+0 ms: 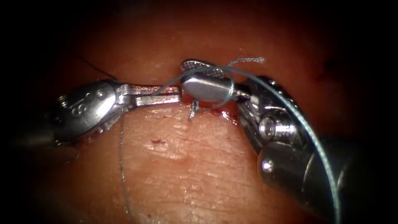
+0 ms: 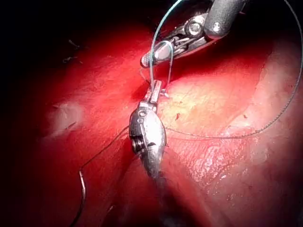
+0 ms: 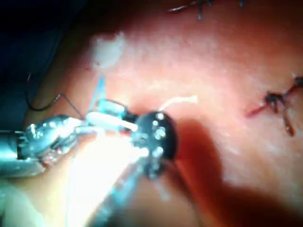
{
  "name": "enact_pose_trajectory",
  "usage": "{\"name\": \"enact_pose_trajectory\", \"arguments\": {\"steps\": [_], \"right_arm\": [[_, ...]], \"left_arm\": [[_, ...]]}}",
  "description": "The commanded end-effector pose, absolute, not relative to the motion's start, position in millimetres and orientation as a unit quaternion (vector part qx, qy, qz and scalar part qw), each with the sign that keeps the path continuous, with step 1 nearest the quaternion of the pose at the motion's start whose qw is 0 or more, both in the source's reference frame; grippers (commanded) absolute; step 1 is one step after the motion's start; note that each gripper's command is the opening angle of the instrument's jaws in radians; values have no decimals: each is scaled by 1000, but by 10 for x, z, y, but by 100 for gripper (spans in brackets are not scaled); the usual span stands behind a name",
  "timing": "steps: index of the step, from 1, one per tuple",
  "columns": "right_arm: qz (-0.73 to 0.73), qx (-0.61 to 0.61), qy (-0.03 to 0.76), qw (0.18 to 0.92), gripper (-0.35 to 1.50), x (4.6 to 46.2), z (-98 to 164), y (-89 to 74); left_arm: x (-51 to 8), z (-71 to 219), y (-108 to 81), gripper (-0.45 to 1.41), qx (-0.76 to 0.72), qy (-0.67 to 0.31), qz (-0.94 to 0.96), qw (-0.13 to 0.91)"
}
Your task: Wound Closure
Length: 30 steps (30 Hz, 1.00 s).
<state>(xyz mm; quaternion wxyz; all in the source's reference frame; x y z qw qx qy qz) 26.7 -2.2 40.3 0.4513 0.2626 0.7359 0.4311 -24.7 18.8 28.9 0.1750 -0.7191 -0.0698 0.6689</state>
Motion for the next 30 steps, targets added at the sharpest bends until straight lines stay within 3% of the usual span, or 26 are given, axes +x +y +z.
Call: {"name": "enact_pose_trajectory", "arguments": {"steps": [1, 6, 11, 16, 18, 22, 23, 30], "right_arm": [[430, 263, 735, 453, 10, 274, 409, -20], [429, 263, 729, 464, 9, 267, 414, -21], [484, 206, 700, 483, 26, 259, 418, -22], [513, 176, 689, 481, 26, 258, 414, -27], [537, 161, 683, 469, 44, 263, 408, -29], [570, 143, 662, 465, 63, 277, 403, -36], [585, 139, 654, 459, 78, 281, 403, -41], [640, 90, 637, 420, 96, 276, 406, -46]], "left_arm": [[-253, 294, 189, -45, -721, -72, 667, 176], [-253, 291, 187, -45, -723, -73, 664, 176], [-256, 287, 184, -45, -725, -78, 662, 171], [-261, 285, 183, -45, -726, -81, 662, 168], [-266, 285, 181, -45, -727, -82, 661, 166], [-276, 287, 179, -45, -728, -83, 661, 162], [-280, 289, 178, -45, -729, -85, 660, 159], [-292, 292, 175, -45, -725, -88, 666, 152]]}}
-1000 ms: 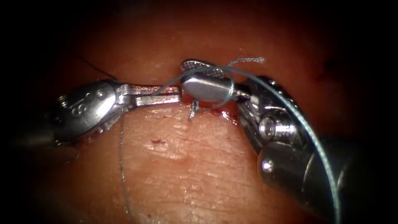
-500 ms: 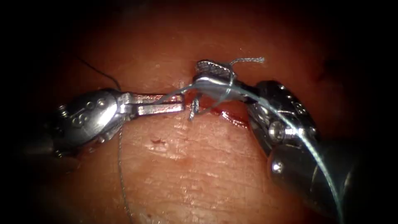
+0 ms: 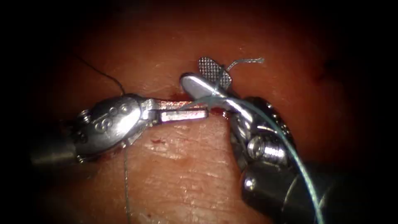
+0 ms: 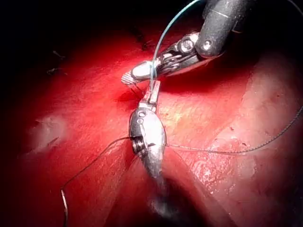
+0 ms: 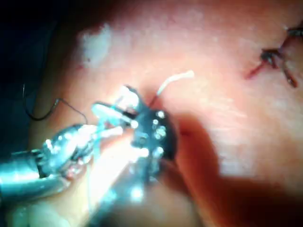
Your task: Wound Closure
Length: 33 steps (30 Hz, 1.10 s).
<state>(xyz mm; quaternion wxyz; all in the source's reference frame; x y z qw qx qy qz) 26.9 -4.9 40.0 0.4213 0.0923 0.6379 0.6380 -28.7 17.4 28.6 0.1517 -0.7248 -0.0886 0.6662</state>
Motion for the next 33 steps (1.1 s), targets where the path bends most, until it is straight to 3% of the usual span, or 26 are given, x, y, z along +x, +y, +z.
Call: {"name": "enact_pose_trajectory", "arguments": {"steps": [1, 21, 33], "right_arm": [[643, 83, 636, 418, 98, 275, 406, -46], [741, 90, 544, 383, 115, 231, 463, -72], [743, 144, 504, 416, 113, 249, 495, -60]], "left_arm": [[-293, 292, 174, -45, -725, -89, 666, 150], [-295, 289, 177, -45, -723, -98, 669, 144], [-297, 288, 175, -45, -722, -101, 670, 141]]}}
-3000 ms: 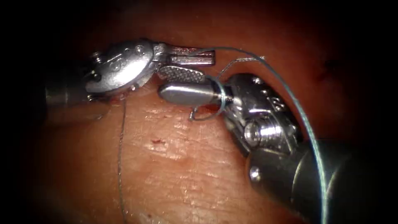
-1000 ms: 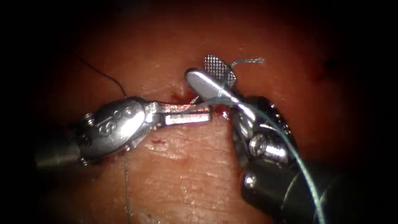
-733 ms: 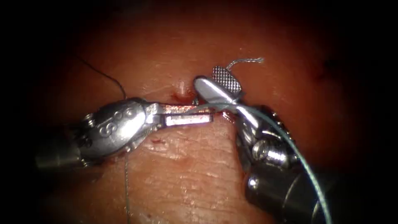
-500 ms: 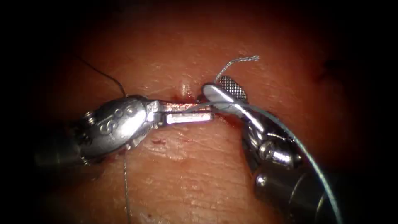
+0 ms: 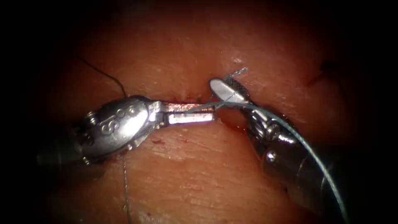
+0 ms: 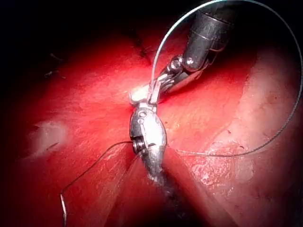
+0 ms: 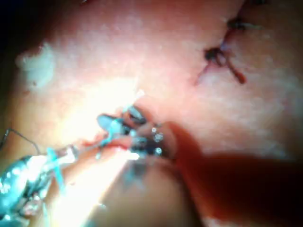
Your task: Wound Closure
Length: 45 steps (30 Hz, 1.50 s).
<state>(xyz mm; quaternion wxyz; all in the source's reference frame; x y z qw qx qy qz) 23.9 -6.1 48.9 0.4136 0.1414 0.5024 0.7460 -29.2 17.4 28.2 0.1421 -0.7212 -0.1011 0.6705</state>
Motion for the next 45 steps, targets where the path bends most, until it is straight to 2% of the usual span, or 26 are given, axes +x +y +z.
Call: {"name": "enact_pose_trajectory", "arguments": {"steps": [1, 5, 10, 11, 12, 13, 15, 22, 25, 30, 34, 45], "right_arm": [[742, 146, 504, 416, 113, 252, 496, -59], [740, 154, 505, 416, 113, 266, 496, -57], [733, 162, 513, 416, 91, 278, 494, -54], [733, 161, 514, 415, 79, 279, 494, -54], [732, 160, 519, 412, 36, 279, 493, -53], [729, 162, 524, 410, 7, 279, 493, -53], [727, 165, 525, 410, -35, 280, 492, -53], [705, 198, 528, 430, -35, 288, 489, -58], [676, 199, 539, 461, -35, 288, 485, -60], [618, 162, 567, 520, -35, 289, 455, -52], [583, 124, 582, 553, -35, 291, 420, -45], [573, 104, 576, 574, -35, 277, 416, -58]], "left_arm": [[-297, 288, 175, -45, -722, -101, 670, 141], [-297, 287, 173, -45, -722, -101, 670, 141], [-293, 286, 173, -45, -721, -103, 671, 140], [-292, 286, 173, -45, -721, -103, 670, 140], [-291, 286, 173, -45, -721, -104, 670, 139], [-290, 286, 173, -45, -722, -104, 670, 139], [-289, 285, 173, -45, -721, -105, 671, 138], [-282, 284, 172, -45, -722, -108, 670, 136], [-281, 283, 173, -45, -722, -109, 670, 136], [-276, 280, 179, -45, -720, -106, 671, 144], [-250, 279, 212, -45, -712, -98, 676, 166], [-229, 311, 290, -45, -689, -82, 696, 186]]}}
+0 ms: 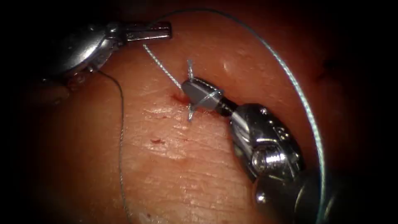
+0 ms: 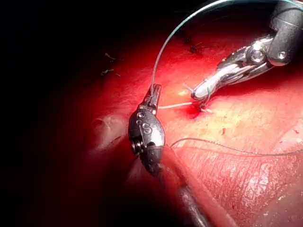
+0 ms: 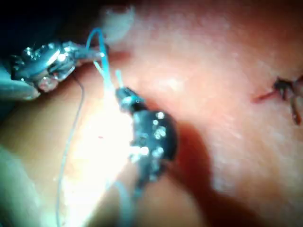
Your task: Wound Closure
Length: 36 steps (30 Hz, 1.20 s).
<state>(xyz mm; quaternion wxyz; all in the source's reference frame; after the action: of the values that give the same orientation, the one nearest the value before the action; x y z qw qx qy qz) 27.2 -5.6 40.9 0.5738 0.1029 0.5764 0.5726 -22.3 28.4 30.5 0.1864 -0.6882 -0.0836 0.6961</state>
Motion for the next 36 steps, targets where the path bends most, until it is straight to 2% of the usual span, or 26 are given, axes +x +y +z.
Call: {"name": "enact_pose_trajectory", "arguments": {"steps": [1, 16, 29, 36], "right_arm": [[572, 105, 574, 577, -35, 278, 417, -61], [542, 162, 531, 631, -35, 275, 396, -109], [546, 195, 539, 611, -35, 286, 413, -106], [554, 258, 533, 586, -35, 291, 427, -117]], "left_arm": [[-231, 313, 296, -45, -688, -80, 697, 189], [-282, 354, 383, -45, -678, -71, 705, 193], [-299, 378, 423, -45, -670, -57, 711, 204], [-306, 399, 433, -45, -662, -46, 720, 203]]}}
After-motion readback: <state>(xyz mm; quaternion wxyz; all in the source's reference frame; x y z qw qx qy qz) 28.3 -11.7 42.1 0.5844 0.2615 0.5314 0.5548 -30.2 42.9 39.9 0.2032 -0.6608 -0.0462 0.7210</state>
